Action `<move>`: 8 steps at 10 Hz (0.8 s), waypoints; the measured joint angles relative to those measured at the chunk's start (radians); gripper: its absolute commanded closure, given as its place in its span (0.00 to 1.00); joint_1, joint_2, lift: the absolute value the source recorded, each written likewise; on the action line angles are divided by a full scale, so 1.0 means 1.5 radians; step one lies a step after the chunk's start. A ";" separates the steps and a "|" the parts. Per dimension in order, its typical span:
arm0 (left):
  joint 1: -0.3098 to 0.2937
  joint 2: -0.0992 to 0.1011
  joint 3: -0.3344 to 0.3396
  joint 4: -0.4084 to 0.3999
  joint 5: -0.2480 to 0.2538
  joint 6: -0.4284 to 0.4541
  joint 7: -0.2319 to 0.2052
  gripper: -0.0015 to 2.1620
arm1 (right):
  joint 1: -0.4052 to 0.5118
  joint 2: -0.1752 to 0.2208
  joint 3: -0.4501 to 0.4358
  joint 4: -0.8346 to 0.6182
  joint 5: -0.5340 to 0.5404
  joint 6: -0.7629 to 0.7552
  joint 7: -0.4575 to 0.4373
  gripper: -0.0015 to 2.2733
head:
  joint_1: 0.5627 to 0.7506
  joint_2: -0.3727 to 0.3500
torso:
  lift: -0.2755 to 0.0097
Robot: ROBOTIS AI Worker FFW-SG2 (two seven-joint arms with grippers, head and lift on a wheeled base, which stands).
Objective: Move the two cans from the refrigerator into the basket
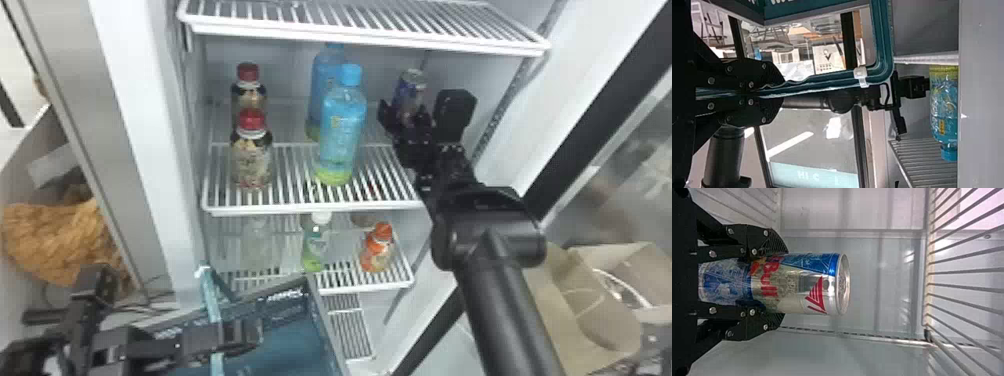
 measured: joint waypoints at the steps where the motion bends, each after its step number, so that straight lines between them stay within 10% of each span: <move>1: 0.001 -0.001 0.002 0.000 0.000 0.000 0.000 0.55 | 0.035 -0.004 0.000 -0.056 -0.014 0.019 -0.001 0.57 | 0.70 0.21 | 0.88; 8: 0.009 -0.004 0.007 0.000 0.000 0.000 0.000 0.55 | 0.222 -0.033 0.000 -0.340 -0.075 0.123 -0.002 0.57 | 0.70 0.21 | 0.88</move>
